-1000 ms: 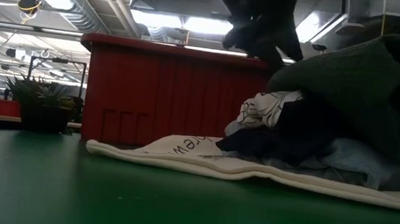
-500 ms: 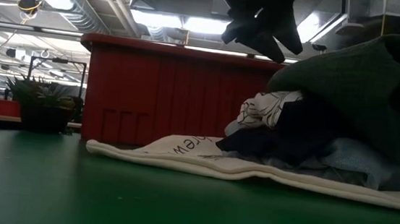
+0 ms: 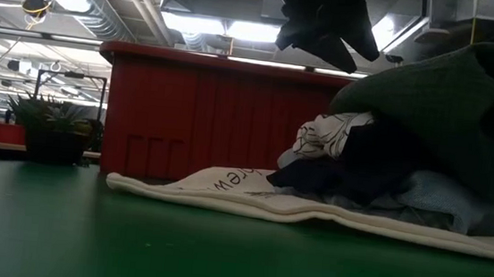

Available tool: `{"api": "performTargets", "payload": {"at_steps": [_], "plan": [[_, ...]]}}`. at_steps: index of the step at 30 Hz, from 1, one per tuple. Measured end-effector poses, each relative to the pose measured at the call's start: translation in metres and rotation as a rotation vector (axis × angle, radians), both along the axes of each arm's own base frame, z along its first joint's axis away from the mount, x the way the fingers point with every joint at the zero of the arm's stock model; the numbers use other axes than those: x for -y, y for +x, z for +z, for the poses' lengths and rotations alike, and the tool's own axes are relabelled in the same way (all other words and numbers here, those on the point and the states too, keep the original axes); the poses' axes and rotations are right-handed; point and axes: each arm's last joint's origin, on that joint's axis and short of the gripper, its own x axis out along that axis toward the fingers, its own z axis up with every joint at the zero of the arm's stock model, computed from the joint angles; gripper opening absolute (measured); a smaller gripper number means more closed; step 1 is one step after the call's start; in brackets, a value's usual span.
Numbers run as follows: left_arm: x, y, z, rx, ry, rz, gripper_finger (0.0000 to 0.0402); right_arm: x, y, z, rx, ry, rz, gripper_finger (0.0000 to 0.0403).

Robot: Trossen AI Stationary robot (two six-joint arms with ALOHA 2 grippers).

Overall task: Fold laundry
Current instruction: Fold the green shirt

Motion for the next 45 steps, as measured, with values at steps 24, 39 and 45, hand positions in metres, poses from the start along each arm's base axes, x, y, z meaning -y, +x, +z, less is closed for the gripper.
{"api": "performTargets", "payload": {"at_steps": [24,39,45], "plan": [[0.002,0.012,-0.033,-0.062,0.006,-0.008,0.0195,-0.006,0.013,-0.021,-0.128,-0.096,-0.035,0.0188],[-0.003,0.014,-0.042,-0.086,0.014,0.009,0.0195,-0.003,0.008,-0.048,-0.21,-0.164,0.002,0.0079],[-0.01,0.011,-0.045,-0.132,0.014,0.029,0.0195,-0.002,0.004,-0.047,-0.257,-0.16,0.003,0.0019]]}}
